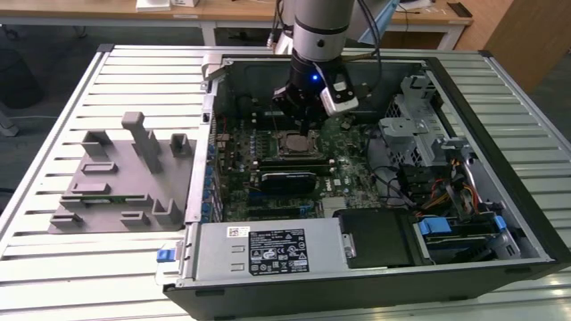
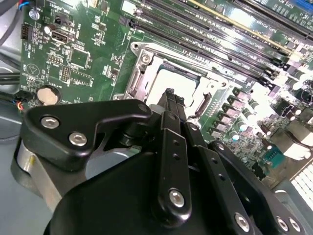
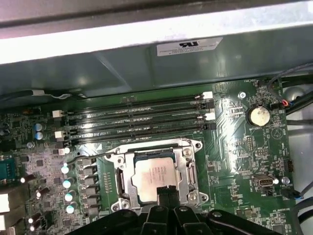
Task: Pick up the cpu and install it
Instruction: 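Close the cpu cover, then install the first cpu locking lever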
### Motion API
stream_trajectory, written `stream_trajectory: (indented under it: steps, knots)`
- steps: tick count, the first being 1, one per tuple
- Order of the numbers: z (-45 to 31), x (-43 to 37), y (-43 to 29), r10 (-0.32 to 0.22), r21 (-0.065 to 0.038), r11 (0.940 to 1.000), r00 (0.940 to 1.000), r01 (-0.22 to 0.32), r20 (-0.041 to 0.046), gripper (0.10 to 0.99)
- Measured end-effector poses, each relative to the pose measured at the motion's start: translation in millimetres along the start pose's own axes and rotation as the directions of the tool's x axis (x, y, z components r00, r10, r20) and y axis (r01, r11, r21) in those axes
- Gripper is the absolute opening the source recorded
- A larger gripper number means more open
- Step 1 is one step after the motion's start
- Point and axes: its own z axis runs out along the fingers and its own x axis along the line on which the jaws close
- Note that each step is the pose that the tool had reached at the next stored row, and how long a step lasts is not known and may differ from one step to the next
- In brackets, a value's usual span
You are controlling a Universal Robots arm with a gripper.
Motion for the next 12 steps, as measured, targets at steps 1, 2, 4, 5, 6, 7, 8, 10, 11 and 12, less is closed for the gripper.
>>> stream_trajectory:
  steps: [1,2,4,5,6,7,8,10,11,12]
  knots:
    - [-0.1,0.7,-0.1,0.000,0.000,1.0000,1.0000,0.000,0.0006,0.106]
    - [-0.1,1.2,-0.2,0.000,0.000,1.0000,1.0000,0.000,0.0011,0.106]
    - [-0.1,2.3,-0.4,0.000,0.000,1.0000,1.0000,0.000,0.0020,0.106]
    - [-0.1,2.4,-0.4,0.000,0.000,1.0000,1.0000,0.000,0.0021,0.106]
    - [-0.1,2.7,-0.4,0.000,0.000,1.0000,1.0000,0.000,0.0025,0.106]
    - [-0.1,3.0,-0.5,0.000,0.000,1.0000,1.0000,0.000,0.0027,0.106]
    - [-0.1,3.0,-0.5,0.000,0.000,1.0000,1.0000,0.000,0.0027,0.106]
    - [-0.1,3.0,-0.5,0.000,0.000,1.0000,1.0000,0.000,0.0027,0.106]
    - [-0.1,3.0,-0.5,0.000,0.000,1.0000,1.0000,0.000,0.0028,0.106]
    - [-0.1,3.1,-0.5,0.000,0.000,1.0000,1.0000,0.000,0.0027,0.106]
